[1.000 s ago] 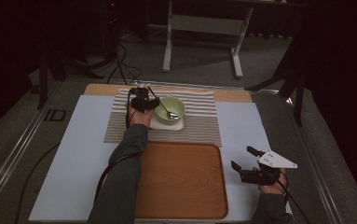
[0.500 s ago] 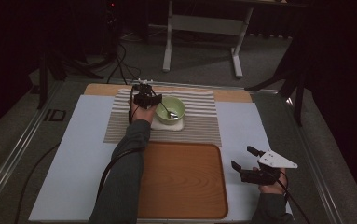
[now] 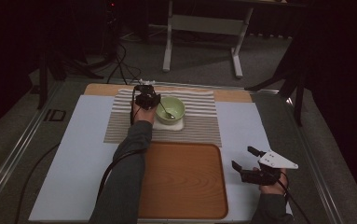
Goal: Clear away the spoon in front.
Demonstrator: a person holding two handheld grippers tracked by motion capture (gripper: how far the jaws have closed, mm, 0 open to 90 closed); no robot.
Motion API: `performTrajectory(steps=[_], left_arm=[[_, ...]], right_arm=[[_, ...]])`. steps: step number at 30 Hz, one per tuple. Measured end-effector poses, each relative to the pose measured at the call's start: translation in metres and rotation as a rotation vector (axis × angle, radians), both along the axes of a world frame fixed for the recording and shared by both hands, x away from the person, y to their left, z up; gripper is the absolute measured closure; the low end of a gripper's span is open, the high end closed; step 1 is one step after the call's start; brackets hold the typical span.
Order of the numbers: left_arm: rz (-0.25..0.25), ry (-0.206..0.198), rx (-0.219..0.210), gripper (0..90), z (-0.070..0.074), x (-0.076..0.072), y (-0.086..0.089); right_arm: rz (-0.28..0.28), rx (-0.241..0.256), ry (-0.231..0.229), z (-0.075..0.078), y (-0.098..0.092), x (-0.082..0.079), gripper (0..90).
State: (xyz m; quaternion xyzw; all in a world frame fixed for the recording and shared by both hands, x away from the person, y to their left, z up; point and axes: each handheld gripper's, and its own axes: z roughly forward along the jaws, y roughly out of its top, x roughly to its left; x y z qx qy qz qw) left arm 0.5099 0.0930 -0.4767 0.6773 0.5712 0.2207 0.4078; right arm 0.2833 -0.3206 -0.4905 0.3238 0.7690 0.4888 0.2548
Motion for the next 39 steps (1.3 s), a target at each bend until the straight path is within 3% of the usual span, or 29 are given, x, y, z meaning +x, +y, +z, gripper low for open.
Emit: performTrajectory(steps=[9,21,26,39], left_arm=[[-0.053,-0.065,-0.024,84.4,0.014,-0.015,-0.005],[-0.108,-0.118,-0.041,90.0,0.024,-0.027,-0.019],[-0.103,-0.146,-0.090,90.0,0.032,-0.035,-0.015],[-0.108,-0.229,-0.123,90.0,0.064,-0.062,0.004]], right_arm=[[0.002,-0.007,-0.001,0.000,0.002,0.000,13.5],[0.003,-0.008,-0.001,0.000,0.003,0.000,13.5],[0.004,-0.011,-0.004,0.000,0.003,-0.001,13.5],[-0.005,-0.014,-0.008,0.001,0.003,-0.001,13.5]])
